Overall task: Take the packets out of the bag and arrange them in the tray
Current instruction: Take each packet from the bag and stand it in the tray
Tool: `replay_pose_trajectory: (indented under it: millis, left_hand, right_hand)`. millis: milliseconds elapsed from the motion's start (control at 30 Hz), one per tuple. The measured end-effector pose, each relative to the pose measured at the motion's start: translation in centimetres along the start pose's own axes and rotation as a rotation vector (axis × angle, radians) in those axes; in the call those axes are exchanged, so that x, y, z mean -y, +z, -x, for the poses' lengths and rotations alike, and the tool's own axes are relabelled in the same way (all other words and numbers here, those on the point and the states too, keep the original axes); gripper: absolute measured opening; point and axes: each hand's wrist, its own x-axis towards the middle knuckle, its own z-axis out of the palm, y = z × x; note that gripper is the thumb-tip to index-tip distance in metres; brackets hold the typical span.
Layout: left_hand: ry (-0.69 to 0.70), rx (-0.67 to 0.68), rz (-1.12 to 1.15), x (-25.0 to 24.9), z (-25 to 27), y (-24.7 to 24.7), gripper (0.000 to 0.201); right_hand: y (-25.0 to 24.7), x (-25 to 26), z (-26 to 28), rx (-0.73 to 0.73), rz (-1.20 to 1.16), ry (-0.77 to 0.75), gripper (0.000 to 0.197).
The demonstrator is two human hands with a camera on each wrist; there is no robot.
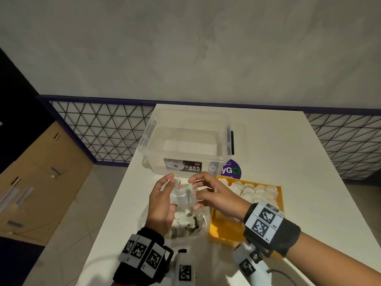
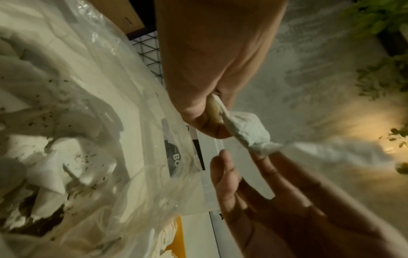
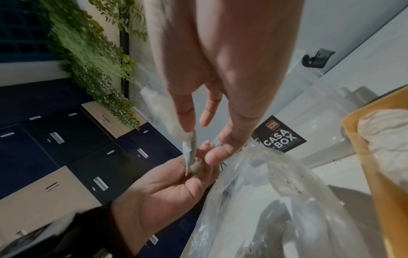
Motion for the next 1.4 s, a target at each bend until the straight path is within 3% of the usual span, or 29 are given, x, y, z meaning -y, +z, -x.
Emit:
replay_pose_trajectory:
  millis: [133,433,633,700,767,867,967,1100,1167,1267,1400]
  left_hand:
    - [0.039,0.008,-0.097,-0.2,0.3,0.5,0.013]
    - [0.042,0.033,-0.096,-0.5,0.6,0.4,0.015]
    - [-0.029,0.134,-0.238,-0.6,0.9,-1.0,0.057]
    - [-0.029,0.141,-0.288,-0.5,1.1,-0.9,0.051]
    - [-0.009,0.145,-0.311,-0.5,1.3,-0.7,0.033]
    - [0.029,0.151,-0.369,-0.8,1.3,-0.6,0.013]
    - [0.05,0.189,-0.446,-1.1,1.4,-0.9,0.018]
    - [0.022,0.237,-0.496,-1.3,1.7,-0.8,0.009]
    - [0.002,0.251,-0.511,-1.3,1.8,-0.8,0.007]
    - [-0.028,0.26,-0.519,-1.5,1.8,-0.8,0.021]
    - [-0.044,0.252,-0.501,-1.5,1.9,-0.8,0.024]
  right_hand:
    - [0.6,-0.1,-0.4,0.079,-0.019,-0.01,0.019]
    - [1.0,-1.1,-1.6,-0.105,-0.003,-0.123,0.017]
    - [0.5,-1.3,-1.4,-0.162,-0.123,-0.174,0.018]
    - [0.7,-1.4,-1.3,-0.159,-0.134,-0.188,0.02]
    - [0.8,-1.4,-1.3,-0.148,-0.111,-0.193,0.023]
    - [0.4,-0.8,-1.1,-0.103,0.117,-0.194,0.035]
    - [-0.6,0.4,-0.9,-0.016,0.462,-0.272,0.048]
    - [-1.2,1.4,-1.2,0.094,0.939,-0.371,0.038]
    - [-1.3,1.6,-1.2,0.118,1.0,-0.369,0.033]
    - [-1.7,1.8,-0.9,0.097,0.977,-0.382,0.022]
    - [-3.5,1.8,-0.3,-0.075,0.905,-0.336,0.007]
